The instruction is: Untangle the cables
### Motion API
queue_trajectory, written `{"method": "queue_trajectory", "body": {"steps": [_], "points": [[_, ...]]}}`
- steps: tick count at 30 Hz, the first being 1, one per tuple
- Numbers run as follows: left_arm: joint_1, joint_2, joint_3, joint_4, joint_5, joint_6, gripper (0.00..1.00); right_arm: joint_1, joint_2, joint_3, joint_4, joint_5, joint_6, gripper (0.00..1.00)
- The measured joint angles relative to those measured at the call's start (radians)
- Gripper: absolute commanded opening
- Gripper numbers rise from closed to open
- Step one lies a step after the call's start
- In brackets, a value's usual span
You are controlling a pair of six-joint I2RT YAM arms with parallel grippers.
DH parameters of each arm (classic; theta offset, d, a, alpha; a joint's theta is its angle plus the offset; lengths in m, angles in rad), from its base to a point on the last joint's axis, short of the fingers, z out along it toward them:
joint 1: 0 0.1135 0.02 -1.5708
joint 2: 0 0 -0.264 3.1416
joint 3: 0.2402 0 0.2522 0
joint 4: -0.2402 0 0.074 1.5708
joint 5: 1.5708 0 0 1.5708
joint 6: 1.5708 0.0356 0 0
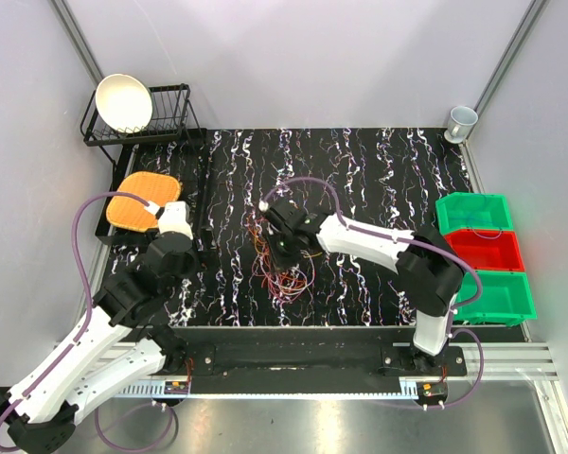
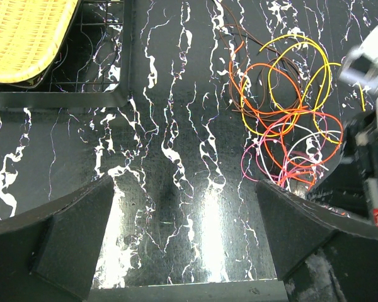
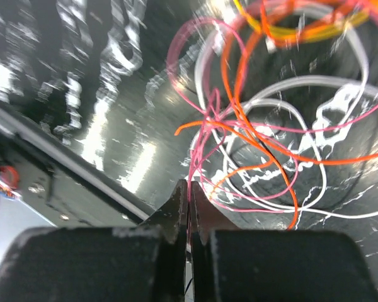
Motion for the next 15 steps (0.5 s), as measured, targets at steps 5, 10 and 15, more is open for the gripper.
{"method": "queue_trajectory", "body": {"steps": [5,10,15], "points": [[0.0,0.001,-0.002,0.0,0.0,0.0,0.99,0.0,-0.016,0.177,-0.048,0.036,-0.019,0.0],[0.0,0.0,-0.002,0.0,0.0,0.0,0.99,0.0,-0.072,0.425,-0.096,0.14,-0.074,0.0],[0.0,0.001,-0.002,0.0,0.0,0.0,0.99,-0.002,-0.158,0.673,-0.132,0.281,-0.152,0.0]]}}
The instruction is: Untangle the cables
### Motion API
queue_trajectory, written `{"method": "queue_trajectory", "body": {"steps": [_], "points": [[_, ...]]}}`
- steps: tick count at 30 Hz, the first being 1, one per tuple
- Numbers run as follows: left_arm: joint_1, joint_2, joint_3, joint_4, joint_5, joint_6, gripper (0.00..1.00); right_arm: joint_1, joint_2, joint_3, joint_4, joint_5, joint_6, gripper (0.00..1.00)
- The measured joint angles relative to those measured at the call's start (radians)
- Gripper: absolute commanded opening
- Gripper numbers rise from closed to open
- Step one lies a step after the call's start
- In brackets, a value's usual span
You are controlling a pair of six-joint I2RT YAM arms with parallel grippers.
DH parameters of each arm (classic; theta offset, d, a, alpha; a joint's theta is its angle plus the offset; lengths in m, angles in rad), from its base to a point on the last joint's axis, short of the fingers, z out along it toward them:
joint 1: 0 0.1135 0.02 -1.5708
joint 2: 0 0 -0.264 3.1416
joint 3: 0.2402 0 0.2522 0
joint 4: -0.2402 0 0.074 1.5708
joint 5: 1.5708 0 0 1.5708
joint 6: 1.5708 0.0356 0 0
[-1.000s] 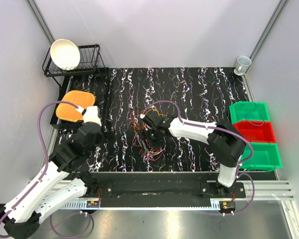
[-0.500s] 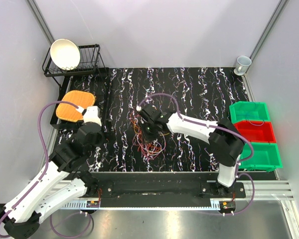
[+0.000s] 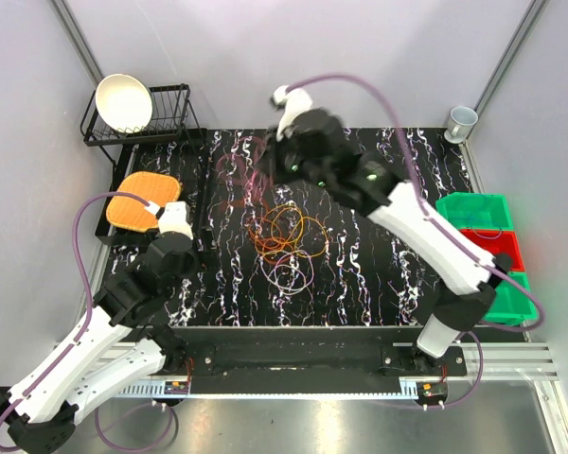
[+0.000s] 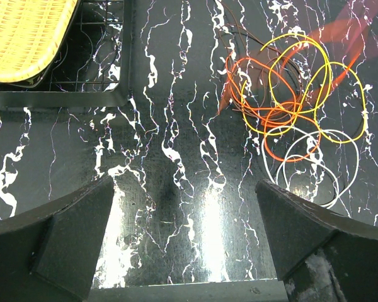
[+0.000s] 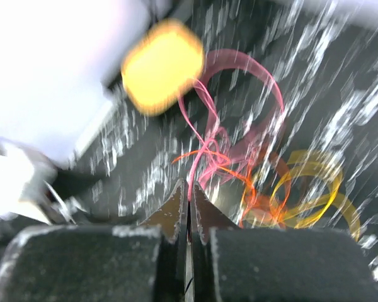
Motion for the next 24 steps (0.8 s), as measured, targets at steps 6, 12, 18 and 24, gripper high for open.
{"method": "queue_trajectory", "body": {"steps": [6,12,18,24], "points": [[0.0,0.002,0.0,0.0,0.0,0.0,0.99,-0.006,-0.071,0.197,0.024,0.162,-0.107,0.0],[0.0,0.005,0.0,0.0,0.0,0.0,0.99,-0.013,-0.078,0.27,0.044,0.276,-0.196,0.0],[0.0,0.012,0.0,0.001,0.004,0.001,0.99,-0.04,-0.019,0.32,0.016,0.367,-0.237,0.0],[0.0,0.026,-0.007,0.043,0.076,0.002,0.99,-0.062,0.01,0.464,0.016,0.375,-0.261,0.0]]}}
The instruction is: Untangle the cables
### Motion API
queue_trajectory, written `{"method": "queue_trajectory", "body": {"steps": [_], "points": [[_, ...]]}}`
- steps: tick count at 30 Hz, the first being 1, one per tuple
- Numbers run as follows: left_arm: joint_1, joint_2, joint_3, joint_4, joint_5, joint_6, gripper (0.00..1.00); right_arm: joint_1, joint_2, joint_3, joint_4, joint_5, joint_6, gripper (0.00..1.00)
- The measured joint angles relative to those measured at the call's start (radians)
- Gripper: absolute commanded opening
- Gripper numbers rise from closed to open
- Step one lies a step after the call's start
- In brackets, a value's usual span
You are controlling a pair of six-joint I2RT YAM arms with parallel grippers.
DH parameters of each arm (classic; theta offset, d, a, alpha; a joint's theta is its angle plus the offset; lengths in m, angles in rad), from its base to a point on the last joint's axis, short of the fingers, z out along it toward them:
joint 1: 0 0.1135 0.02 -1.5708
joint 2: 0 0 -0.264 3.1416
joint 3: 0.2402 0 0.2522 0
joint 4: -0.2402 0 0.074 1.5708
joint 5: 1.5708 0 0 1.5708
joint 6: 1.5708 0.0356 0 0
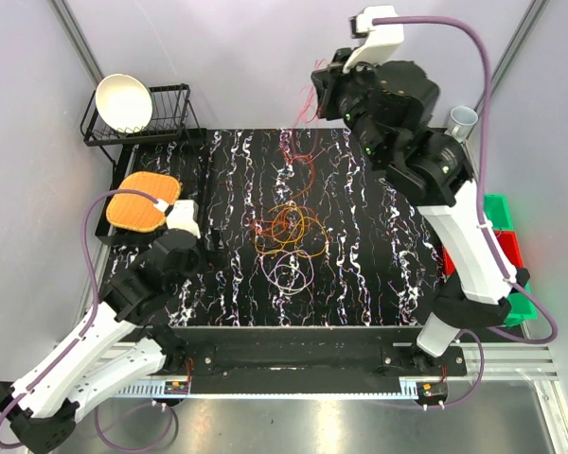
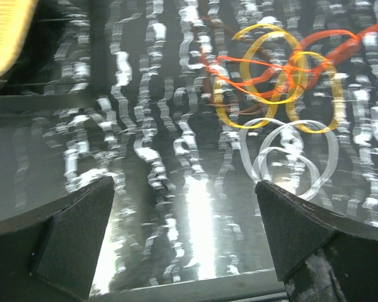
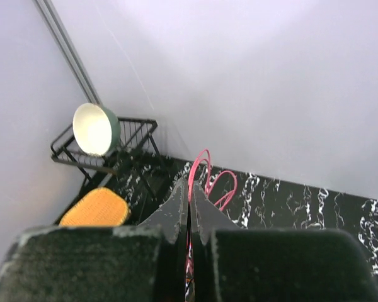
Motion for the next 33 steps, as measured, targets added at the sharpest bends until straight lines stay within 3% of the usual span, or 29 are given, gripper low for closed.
{"method": "queue_trajectory", "body": {"steps": [8,13,20,23,28,30,32,33], "points": [[-0.105,0.165,-0.014,0.317,0.073,-0.008,0.99,0.0,-0.076,-0.115,0.037,0.01,0.013,0.0],[-0.172,0.386,0.012,0.602,0.114,0.116,0.99,0.0,-0.085,-0.181,0.036,0.01,0.023,0.0],[-0.232,0.611,0.195,0.791,0.143,0.32,0.99,0.0,-0.176,-0.301,0.044,0.014,0.027,0.0],[-0.244,0.669,0.256,0.849,0.152,0.37,0.84,0.0,-0.236,-0.362,0.069,0.025,0.027,0.0],[-0.245,0.784,0.312,0.935,0.159,0.403,0.82,0.0,-0.301,-0.393,0.095,0.053,0.027,0.0],[-0.245,0.842,0.325,0.96,0.165,0.404,0.75,0.0,-0.313,-0.394,0.1,0.06,0.027,0.0],[-0.245,0.89,0.33,0.981,0.174,0.403,0.22,0.0,-0.32,-0.394,0.105,0.066,0.027,0.0],[-0.246,0.913,0.33,0.99,0.177,0.399,0.0,0.0,-0.322,-0.394,0.109,0.069,0.026,0.0]]}}
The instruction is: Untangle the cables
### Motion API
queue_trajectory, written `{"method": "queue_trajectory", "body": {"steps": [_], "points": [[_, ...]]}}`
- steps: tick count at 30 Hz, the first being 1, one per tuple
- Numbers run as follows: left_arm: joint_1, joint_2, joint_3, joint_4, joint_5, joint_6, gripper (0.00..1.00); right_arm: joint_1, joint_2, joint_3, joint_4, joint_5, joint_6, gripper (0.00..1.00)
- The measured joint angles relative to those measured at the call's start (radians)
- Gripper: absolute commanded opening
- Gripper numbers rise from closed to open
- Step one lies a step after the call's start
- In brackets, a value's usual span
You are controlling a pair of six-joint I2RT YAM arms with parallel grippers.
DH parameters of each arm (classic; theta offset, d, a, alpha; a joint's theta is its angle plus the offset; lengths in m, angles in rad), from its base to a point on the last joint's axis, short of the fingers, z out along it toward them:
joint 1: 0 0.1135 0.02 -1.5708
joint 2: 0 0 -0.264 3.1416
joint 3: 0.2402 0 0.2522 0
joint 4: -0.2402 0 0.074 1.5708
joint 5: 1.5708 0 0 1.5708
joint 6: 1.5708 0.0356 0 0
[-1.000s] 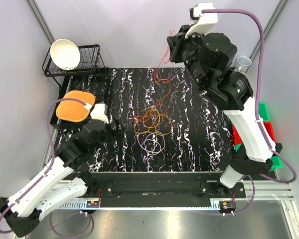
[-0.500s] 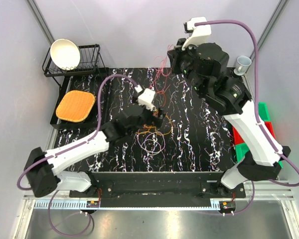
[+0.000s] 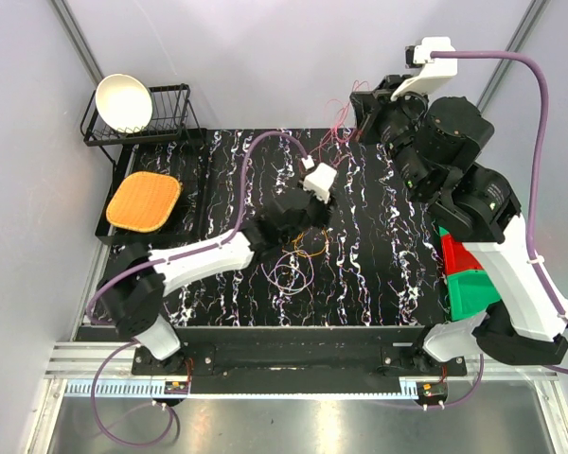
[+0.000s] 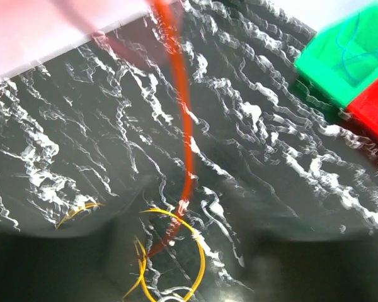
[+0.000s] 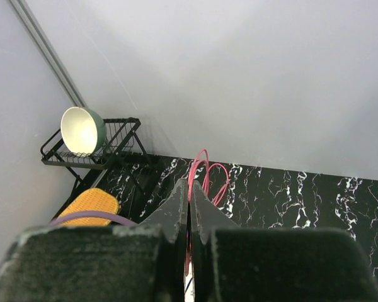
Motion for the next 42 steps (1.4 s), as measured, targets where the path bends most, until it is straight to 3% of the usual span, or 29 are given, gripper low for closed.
{"method": "queue_trajectory", "body": {"steps": [7,14,21,26,32,33,34,35,36,42], "points": [[-0.024,0.004,-0.034,-0.001,-0.046,-0.003,0.0,-0.002,-0.001,-0.005,0.005,0.046,-0.015,0.0],[-0.006,-0.275,-0.356,-0.034,-0.179,-0.057,0.0,-0.063,0.014,0.028,0.005,0.114,-0.047,0.0],[0.092,-0.284,-0.544,-0.143,-0.236,-0.183,0.0,-0.11,0.082,0.204,0.008,0.154,-0.098,0.0],[0.095,-0.22,-0.533,-0.17,-0.239,-0.21,0.0,-0.111,0.082,0.274,0.023,0.179,-0.138,0.0],[0.096,-0.129,-0.391,-0.224,-0.225,-0.203,0.0,-0.112,0.029,0.176,0.039,0.21,-0.148,0.0],[0.096,-0.122,-0.349,-0.242,-0.222,-0.198,0.12,-0.113,0.022,0.149,0.04,0.215,-0.15,0.0],[0.096,-0.118,-0.312,-0.25,-0.219,-0.19,0.35,-0.114,0.017,0.116,0.043,0.222,-0.15,0.0],[0.097,-0.116,-0.28,-0.256,-0.218,-0.182,0.62,-0.114,0.016,0.095,0.042,0.229,-0.151,0.0],[0.101,-0.11,-0.225,-0.284,-0.209,-0.182,0.98,-0.115,0.016,0.068,0.042,0.234,-0.152,0.0],[0.125,-0.058,0.058,-0.478,-0.196,-0.176,0.99,-0.148,0.023,-0.054,0.031,0.259,-0.156,0.0]]}}
